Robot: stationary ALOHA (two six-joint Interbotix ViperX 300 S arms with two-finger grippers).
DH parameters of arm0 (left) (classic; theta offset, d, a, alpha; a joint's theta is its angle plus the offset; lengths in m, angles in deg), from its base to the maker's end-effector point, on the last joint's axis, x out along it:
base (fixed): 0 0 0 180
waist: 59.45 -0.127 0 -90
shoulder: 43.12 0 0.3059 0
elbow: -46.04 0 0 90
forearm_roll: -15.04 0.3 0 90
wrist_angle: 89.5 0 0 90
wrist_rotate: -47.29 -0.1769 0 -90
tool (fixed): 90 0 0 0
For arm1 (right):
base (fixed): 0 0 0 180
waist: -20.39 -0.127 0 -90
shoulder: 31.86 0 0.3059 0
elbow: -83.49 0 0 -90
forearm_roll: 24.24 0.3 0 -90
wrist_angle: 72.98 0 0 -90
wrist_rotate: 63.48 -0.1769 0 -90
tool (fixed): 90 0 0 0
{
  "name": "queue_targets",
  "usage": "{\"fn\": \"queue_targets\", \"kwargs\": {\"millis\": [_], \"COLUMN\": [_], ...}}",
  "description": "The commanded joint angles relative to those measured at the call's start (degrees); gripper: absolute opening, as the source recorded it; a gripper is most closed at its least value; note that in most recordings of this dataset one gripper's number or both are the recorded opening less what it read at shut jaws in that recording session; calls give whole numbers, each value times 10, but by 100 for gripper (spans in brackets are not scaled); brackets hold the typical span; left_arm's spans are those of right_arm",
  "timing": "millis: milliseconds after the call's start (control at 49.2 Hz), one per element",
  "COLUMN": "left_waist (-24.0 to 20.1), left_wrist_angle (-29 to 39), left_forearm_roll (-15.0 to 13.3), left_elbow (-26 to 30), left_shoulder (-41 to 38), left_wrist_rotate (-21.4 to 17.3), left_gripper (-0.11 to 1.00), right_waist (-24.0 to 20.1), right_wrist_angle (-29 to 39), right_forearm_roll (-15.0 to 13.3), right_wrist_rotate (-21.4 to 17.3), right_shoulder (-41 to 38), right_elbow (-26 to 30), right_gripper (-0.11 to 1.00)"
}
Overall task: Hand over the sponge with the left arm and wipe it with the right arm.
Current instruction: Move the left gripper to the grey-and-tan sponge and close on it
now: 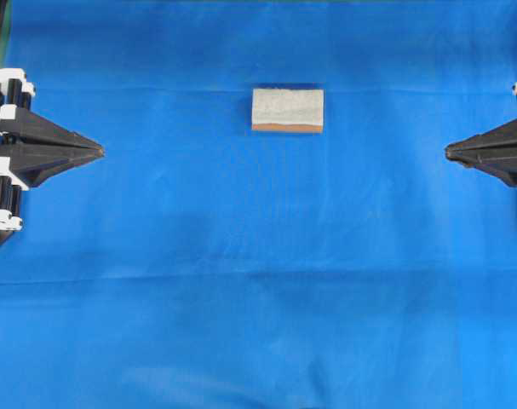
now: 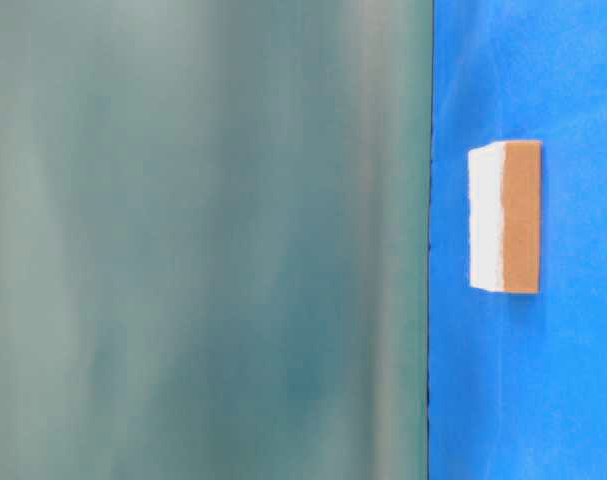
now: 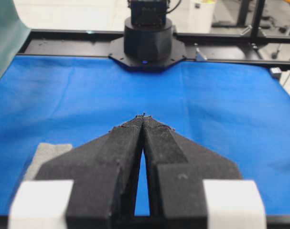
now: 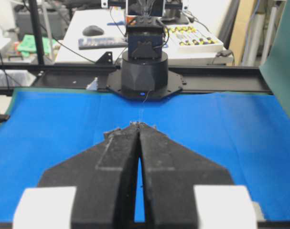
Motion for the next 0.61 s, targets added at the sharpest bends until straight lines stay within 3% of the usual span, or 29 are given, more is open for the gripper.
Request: {"fn": "queue_targets", "kwargs": {"millis": [0,305,589], "left_waist": [-1,-9,-64], "left_wrist_angle": [-8,-54,-137], "left_forearm_roll": [-11,-11,-12], "left_elbow": [17,20,38], "left_shoulder": [-9,-34,-171], "left_wrist_rotate": [-6,-47,-57], "left_gripper": [0,0,0], "right_waist": [0,3,3], "right_wrist_angle": [-4,29,29], "right_forearm_roll": [0,0,-1], "right_wrist_rotate": [7,-1,-1], "right_shoulder": [-4,-7,-7], "right_elbow": [17,25,28], "right_gripper": [0,0,0]}}
